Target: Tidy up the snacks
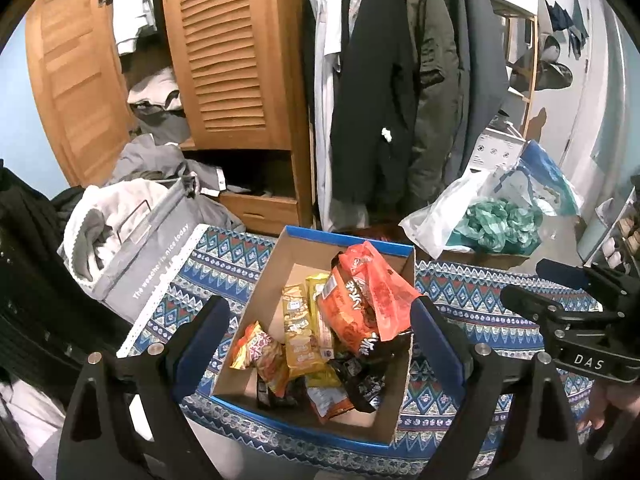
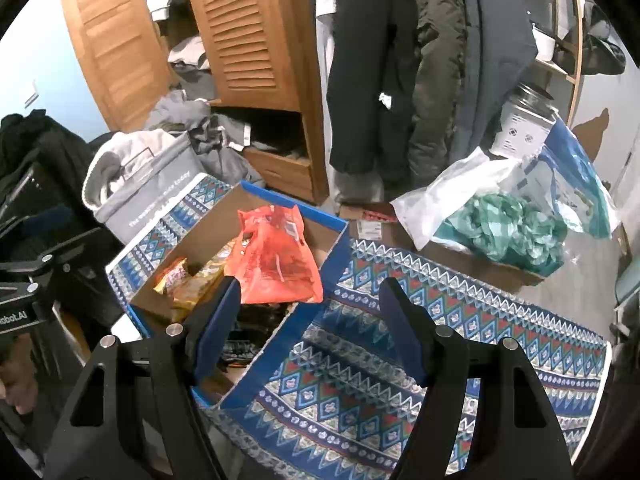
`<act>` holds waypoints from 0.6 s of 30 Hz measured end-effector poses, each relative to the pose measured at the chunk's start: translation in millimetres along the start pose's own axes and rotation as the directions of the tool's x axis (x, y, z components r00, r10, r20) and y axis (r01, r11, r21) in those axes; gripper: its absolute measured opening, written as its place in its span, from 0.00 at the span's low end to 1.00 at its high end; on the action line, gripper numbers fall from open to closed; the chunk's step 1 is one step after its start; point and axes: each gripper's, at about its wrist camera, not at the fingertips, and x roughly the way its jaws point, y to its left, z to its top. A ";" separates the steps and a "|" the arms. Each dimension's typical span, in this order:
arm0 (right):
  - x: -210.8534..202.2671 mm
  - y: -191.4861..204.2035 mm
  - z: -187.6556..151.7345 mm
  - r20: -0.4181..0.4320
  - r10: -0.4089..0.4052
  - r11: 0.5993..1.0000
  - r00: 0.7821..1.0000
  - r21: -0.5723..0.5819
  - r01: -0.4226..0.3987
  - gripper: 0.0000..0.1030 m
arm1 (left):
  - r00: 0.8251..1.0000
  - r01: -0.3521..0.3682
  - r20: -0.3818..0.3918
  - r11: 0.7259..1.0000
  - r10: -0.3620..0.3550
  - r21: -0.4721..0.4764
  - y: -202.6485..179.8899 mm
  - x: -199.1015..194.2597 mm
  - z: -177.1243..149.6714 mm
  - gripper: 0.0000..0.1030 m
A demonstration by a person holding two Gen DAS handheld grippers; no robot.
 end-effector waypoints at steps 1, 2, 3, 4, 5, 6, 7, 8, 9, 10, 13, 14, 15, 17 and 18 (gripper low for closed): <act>-0.3 0.7 0.1 0.001 0.000 1.000 1.000 -0.002 0.000 0.69 | 1.000 -0.002 -0.002 1.000 0.002 0.000 0.0 1.3 0.5 0.90; -0.6 1.1 0.3 0.003 -0.001 1.000 1.000 -0.002 0.001 0.69 | 1.000 -0.003 -0.005 1.000 0.003 -0.001 0.6 1.9 0.4 0.90; -0.1 2.2 0.6 0.002 -0.002 1.000 1.000 -0.003 0.002 0.69 | 1.000 -0.002 -0.009 1.000 0.002 -0.004 1.3 2.5 0.0 0.90; -0.1 2.2 0.6 0.002 -0.001 1.000 1.000 -0.002 0.001 0.69 | 1.000 -0.003 -0.012 1.000 0.003 -0.006 1.7 2.9 0.1 0.90; 0.0 2.0 0.7 0.001 -0.001 1.000 1.000 -0.001 0.001 0.69 | 1.000 -0.003 -0.015 1.000 0.003 -0.008 2.3 3.3 0.0 0.90; -0.2 2.1 0.5 0.002 -0.001 1.000 1.000 -0.002 0.001 0.69 | 1.000 -0.001 -0.017 1.000 0.001 -0.010 2.8 3.0 -0.1 0.90; -0.2 2.0 0.5 0.002 -0.001 1.000 1.000 -0.003 0.001 0.69 | 1.000 -0.003 -0.013 1.000 0.003 -0.009 2.7 3.3 0.1 0.90; -0.2 2.1 0.3 0.003 -0.001 1.000 1.000 -0.004 0.001 0.69 | 1.000 -0.005 -0.011 1.000 0.005 -0.007 2.9 3.5 0.1 0.90; 0.0 2.0 0.6 0.002 -0.001 1.000 1.000 -0.004 0.001 0.69 | 1.000 -0.008 -0.010 1.000 0.008 -0.004 3.1 3.7 -0.1 0.90; 0.0 2.1 0.6 0.000 -0.002 1.000 1.000 -0.004 0.002 0.69 | 1.000 -0.009 -0.010 1.000 0.009 -0.002 3.1 3.8 0.1 0.90; 0.2 4.3 1.0 -0.005 0.001 1.000 1.000 -0.005 -0.002 0.69 | 1.000 -0.020 -0.010 1.000 0.020 -0.007 3.6 3.4 0.3 0.90; -0.2 5.2 1.1 -0.006 0.002 1.000 1.000 -0.008 -0.002 0.69 | 1.000 -0.019 -0.010 1.000 0.019 -0.011 4.3 3.2 0.1 0.90; -0.8 6.2 1.2 -0.004 0.001 1.000 1.000 -0.011 -0.001 0.69 | 1.000 -0.018 -0.011 1.000 0.018 -0.016 5.1 3.1 -0.1 0.90; -0.3 7.0 1.2 -0.007 0.001 1.000 1.000 -0.008 -0.001 0.69 | 1.000 -0.017 -0.014 1.000 0.017 -0.021 5.3 3.0 0.0 0.90; -0.4 6.9 1.0 -0.006 0.002 1.000 1.000 -0.006 -0.002 0.69 | 1.000 -0.016 -0.015 1.000 0.016 -0.023 5.4 3.0 -0.3 0.90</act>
